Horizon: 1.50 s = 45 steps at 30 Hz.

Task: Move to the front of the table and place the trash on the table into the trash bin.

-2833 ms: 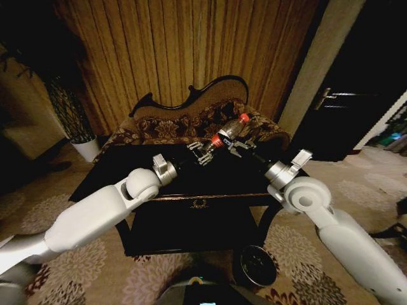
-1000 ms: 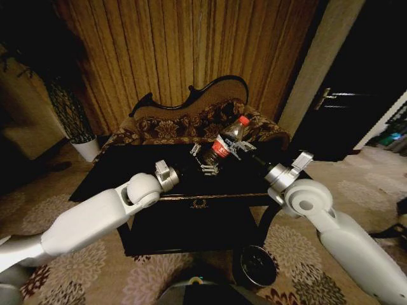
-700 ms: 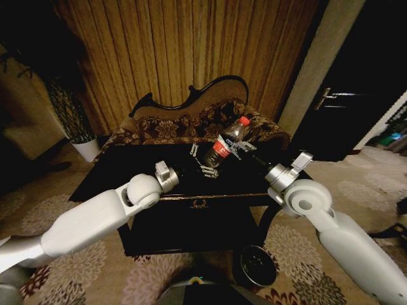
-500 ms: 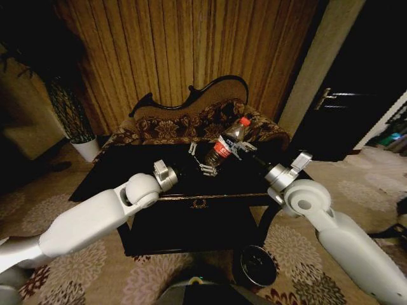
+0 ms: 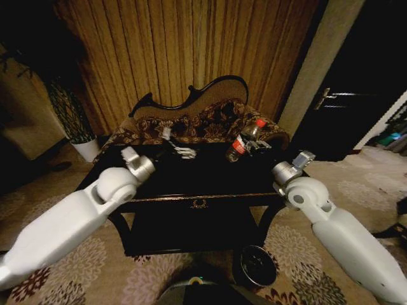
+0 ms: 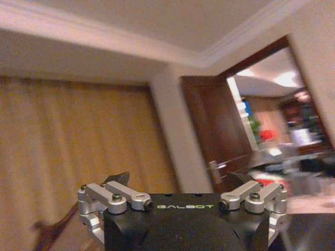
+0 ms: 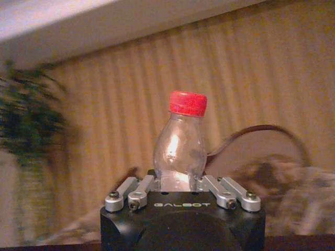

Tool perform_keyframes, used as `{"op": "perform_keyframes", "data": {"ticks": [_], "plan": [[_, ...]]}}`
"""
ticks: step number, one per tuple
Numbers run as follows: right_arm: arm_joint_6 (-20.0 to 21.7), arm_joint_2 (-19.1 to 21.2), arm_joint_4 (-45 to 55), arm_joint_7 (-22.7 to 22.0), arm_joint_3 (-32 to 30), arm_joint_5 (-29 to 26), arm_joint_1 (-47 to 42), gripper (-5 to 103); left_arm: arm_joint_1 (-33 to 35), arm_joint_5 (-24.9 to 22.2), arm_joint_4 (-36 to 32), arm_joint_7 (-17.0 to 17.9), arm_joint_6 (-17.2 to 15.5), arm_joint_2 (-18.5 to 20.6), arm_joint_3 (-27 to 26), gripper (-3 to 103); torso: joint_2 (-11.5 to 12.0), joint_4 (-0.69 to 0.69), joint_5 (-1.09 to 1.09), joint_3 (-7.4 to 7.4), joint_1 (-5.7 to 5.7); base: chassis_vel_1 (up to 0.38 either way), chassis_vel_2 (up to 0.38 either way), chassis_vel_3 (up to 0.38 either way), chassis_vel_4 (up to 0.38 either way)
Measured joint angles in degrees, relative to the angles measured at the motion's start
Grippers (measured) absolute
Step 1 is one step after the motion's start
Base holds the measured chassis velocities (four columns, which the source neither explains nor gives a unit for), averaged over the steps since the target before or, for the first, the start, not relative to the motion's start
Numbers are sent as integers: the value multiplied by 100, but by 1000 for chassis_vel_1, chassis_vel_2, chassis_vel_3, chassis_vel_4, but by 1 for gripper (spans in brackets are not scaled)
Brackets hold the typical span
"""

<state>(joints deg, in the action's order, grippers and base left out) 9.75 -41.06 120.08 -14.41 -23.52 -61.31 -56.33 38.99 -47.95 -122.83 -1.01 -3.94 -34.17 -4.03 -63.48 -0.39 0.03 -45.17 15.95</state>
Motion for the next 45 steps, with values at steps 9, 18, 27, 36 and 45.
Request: {"op": "perform_keyframes", "data": {"ticks": [9, 18, 27, 36, 45], "plan": [[44, -7, -35, -628, -138, 418, -199, 28, 1297, -179, 119, 591, -352, -37, -1958, 100, 0, -3, -3, 0, 0, 0, 0, 0, 0], [208, 30, -57, -686, -262, 823, -519, 28, 2828, -379, 347, 1072, -926, -430, -4212, 100, 0, -1, -1, 1, -1, 0, 0, 0, 0], [333, 115, -54, -736, -370, 870, -719, 28, 3257, -249, 597, 1040, -1431, -652, -4817, 100, 0, -2, -2, 1, 0, 0, 0, 0, 0], [452, 122, -56, -736, -619, 1021, -1037, 28, 3585, -171, 695, 687, -1286, -986, -5041, 100, 0, -2, -2, 0, 0, 0, 0, 0, 0], [462, 103, -16, -736, -683, 1039, -1078, 28, 3619, -293, 621, 547, -1242, -971, -5115, 100, 0, -2, -3, 0, 0, 0, 0, 0, 0]]}}
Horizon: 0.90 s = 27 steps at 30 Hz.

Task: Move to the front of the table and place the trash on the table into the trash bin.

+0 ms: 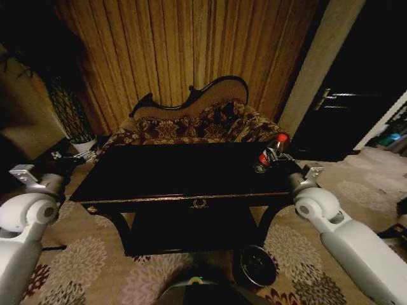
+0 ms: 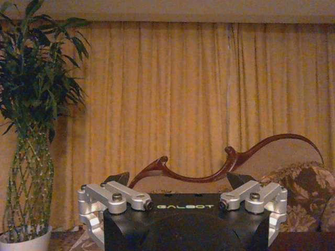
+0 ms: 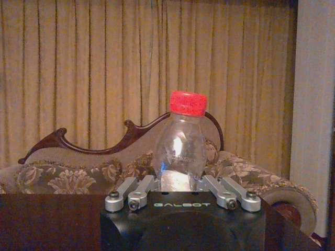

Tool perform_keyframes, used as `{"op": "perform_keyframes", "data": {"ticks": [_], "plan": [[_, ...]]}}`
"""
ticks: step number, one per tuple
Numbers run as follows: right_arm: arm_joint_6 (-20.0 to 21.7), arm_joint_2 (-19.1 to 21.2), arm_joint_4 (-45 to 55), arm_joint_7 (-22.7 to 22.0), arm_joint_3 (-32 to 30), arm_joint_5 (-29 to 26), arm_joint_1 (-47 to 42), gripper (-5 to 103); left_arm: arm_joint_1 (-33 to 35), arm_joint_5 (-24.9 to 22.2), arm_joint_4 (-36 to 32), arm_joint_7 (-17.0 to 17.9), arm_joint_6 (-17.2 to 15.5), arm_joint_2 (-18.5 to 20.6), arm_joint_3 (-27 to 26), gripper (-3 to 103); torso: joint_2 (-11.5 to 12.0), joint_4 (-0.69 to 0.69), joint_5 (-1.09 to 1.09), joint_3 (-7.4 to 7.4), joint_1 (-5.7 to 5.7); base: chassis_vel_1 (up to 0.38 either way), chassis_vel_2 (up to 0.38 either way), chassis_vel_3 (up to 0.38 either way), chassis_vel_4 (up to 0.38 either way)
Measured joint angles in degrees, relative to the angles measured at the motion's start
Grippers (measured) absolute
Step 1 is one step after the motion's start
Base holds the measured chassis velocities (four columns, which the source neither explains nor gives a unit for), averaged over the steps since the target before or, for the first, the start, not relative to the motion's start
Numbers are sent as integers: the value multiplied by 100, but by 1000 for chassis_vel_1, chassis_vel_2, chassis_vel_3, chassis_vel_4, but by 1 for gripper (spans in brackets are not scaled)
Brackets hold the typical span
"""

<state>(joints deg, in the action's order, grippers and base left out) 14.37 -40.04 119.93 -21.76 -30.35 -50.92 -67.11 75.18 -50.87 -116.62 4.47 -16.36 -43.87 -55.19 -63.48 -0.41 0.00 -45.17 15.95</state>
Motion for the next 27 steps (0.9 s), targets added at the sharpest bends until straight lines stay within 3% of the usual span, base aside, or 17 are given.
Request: {"op": "perform_keyframes", "data": {"ticks": [10, 27], "plan": [[0, -38, 51, 3, -128, -2, -123, 28, -13, -1, -10, -47, 20, 7, 71, 100, 0, 0, 1, 0, 1, 23, -20, -16, 30], [-27, -95, 90, 7, -220, 37, -253, 28, 3, 8, -12, -104, 89, 8, 100, 100, 0, -1, 1, 1, -1, 136, -134, -129, 137]]}}
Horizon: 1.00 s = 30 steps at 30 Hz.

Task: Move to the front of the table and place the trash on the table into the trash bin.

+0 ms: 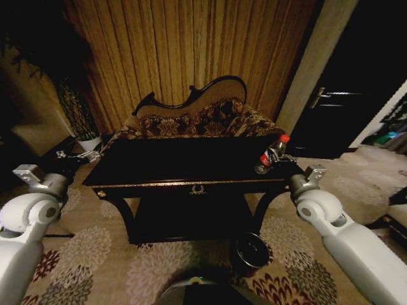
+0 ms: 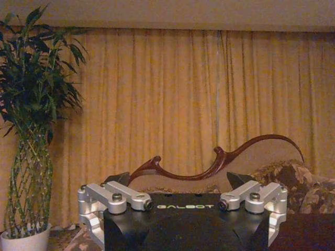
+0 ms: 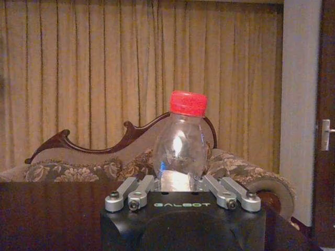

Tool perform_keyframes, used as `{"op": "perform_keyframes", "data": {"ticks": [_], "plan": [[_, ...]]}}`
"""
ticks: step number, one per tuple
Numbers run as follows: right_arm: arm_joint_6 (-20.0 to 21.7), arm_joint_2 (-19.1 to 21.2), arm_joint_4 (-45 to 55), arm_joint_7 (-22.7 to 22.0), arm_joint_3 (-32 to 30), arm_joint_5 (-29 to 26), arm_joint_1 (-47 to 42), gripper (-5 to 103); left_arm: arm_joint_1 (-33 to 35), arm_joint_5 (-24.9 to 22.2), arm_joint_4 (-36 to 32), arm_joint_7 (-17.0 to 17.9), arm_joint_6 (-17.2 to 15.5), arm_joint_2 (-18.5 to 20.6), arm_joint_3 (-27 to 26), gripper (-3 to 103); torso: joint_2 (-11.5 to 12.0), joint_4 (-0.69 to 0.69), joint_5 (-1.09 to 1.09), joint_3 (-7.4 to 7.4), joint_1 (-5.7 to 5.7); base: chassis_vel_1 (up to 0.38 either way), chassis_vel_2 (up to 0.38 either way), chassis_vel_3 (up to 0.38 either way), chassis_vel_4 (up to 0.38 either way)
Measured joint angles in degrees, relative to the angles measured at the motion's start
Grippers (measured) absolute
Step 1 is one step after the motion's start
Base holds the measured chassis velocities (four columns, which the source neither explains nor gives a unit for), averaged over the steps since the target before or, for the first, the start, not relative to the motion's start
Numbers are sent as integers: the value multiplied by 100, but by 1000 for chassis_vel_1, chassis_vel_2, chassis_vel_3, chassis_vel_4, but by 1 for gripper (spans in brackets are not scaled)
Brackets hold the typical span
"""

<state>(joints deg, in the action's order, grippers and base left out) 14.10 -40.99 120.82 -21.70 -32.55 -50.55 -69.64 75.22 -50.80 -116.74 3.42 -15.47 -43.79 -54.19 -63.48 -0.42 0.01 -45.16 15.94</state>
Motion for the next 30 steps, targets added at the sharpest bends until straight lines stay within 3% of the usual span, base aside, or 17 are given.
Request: {"op": "perform_keyframes", "data": {"ticks": [5, 30], "plan": [[-16, -44, -2, 3, -11, 26, -54, 28, -1, -59, -5, -24, 158, -10, 43, 100, -1, 2, 0, 0, 0, 114, -102, -99, 119], [-143, -308, -56, 21, 81, 354, -206, 28, 30, -117, -58, -42, 156, -80, 74, 100, -2, 3, 1, 1, -1, 89, -91, -100, 91]]}}
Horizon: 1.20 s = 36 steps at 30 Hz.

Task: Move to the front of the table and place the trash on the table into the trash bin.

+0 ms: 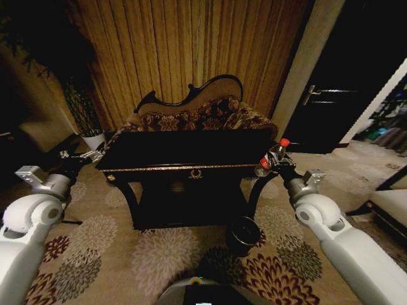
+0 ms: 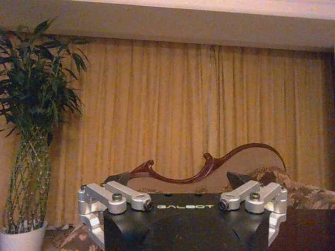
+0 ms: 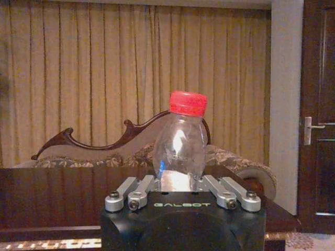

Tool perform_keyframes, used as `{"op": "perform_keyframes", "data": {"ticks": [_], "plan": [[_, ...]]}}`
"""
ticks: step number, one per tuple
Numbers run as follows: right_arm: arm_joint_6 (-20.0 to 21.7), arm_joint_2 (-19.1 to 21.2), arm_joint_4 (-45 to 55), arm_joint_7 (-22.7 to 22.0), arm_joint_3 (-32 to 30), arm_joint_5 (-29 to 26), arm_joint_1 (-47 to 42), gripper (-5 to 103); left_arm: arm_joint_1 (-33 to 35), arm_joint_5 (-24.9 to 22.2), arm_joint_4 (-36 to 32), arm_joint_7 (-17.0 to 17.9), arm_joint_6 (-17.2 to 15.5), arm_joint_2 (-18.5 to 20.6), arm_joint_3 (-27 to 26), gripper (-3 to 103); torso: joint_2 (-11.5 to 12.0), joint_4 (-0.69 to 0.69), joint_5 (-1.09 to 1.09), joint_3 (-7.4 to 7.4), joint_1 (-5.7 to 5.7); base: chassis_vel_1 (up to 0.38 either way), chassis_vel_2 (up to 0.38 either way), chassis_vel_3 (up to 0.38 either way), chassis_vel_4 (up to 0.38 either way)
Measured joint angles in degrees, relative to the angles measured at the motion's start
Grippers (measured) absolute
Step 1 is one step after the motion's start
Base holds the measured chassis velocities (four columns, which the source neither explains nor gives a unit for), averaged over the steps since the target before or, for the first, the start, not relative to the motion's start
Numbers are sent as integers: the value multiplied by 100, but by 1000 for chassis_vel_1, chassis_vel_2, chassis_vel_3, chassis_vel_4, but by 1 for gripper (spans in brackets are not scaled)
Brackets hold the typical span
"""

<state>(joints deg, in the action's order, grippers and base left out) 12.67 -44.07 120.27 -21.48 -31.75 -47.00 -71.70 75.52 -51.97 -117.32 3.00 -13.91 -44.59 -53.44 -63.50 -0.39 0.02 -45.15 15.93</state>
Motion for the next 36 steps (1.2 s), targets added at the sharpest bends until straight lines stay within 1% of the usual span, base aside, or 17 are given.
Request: {"op": "perform_keyframes", "data": {"ticks": [4, 7, 8, 9, 10, 12, 14, 19, 20, 23, 24, 27, 28, 30, 31, 34, 36], "plan": [[-43, -171, -115, 10, 97, 138, -92, 28, 34, 9, -26, 0, -2, -50, 2, 100, -1, -1, 0, 1, -2, 55, -76, -72, 66], [-88, -433, -456, 143, 181, 412, -257, 28, 99, 21, -76, 0, -5, -104, -8, 100, 1, -2, -1, -1, 1, 0, 0, 0, 0], [-88, -433, -456, 143, 181, 412, -257, 28, 99, 21, -76, 0, -5, -104, -8, 100, 1, -2, -1, -1, 1, 0, 0, 0, 0], [-126, -573, -708, 211, 224, 559, -310, 28, 114, 26, -91, 0, -5, -127, -13, 100, 3, -2, -2, -3, 4, 0, 0, 0, 0], [-126, -573, -708, 211, 224, 559, -310, 28, 114, 26, -91, 0, -5, -127, -13, 100, 3, -2, -2, -3, 4, 0, 0, 0, 0], [-232, -780, -1202, 339, 337, 726, -348, 28, 119, 30, -105, 0, -6, -143, -16, 100, 3, -2, -2, -3, 5, 0, 0, 0, 0], [-276, -850, -1381, 367, 396, 757, -348, 28, 119, 32, -107, -1, -6, -146, -17, 100, 3, -2, -2, -3, 5, 0, 0, 0, 0], [-505, -1251, -2202, 544, 663, 937, -220, 28, 110, 38, -127, -1, -8, -158, -1, 100, 2, -2, -1, -1, 2, 0, 0, 0, 0], [-505, -1251, -2202, 544, 663, 937, -220, 28, 110, 38, -127, -1, -8, -158, -1, 100, 2, -2, -1, -1, 2, 0, 0, 0, 0], [-804, -1542, -2892, 674, 743, 1115, 34, 28, 120, 39, -176, -2, -10, -158, 7, 100, 2, 0, -1, -1, 2, 0, 0, 0, 0], [-804, -1542, -2892, 674, 743, 1115, 34, 28, 120, 39, -176, -2, -10, -158, 7, 100, 2, 0, -1, -1, 2, 0, 0, 0, 0], [-1252, -1806, -3845, 783, 773, 1346, 390, 27, 135, 41, -205, -23, -10, -160, 7, 100, 2, -2, -2, -2, 2, 0, 0, 0, 0], [-1252, -1806, -3845, 783, 773, 1346, 390, 27, 135, 41, -205, -23, -10, -160, 7, 100, 2, -2, -2, -2, 2, 0, 0, 0, 0], [-1536, -1937, -4328, 838, 771, 1490, 584, 26, 140, 41, -207, -34, -1, -165, 7, 100, 2, -1, -2, -1, 2, 0, 0, 0, 0], [-1536, -1937, -4328, 838, 771, 1490, 584, 26, 140, 41, -207, -34, -1, -165, 7, 100, 2, -1, -2, -1, 2, 0, 0, 0, 0], [-2078, -2152, -5208, 962, 675, 1741, 892, 26, 169, 41, -230, -75, 27, -169, -19, 100, 2, -1, -1, -2, 2, 0, 0, 0, 0], [-2187, -2193, -5404, 977, 639, 1755, 946, 26, 176, 41, -238, -85, 35, -170, -30, 100, 2, -1, -1, -2, 2, 0, 0, 0, 0]]}}
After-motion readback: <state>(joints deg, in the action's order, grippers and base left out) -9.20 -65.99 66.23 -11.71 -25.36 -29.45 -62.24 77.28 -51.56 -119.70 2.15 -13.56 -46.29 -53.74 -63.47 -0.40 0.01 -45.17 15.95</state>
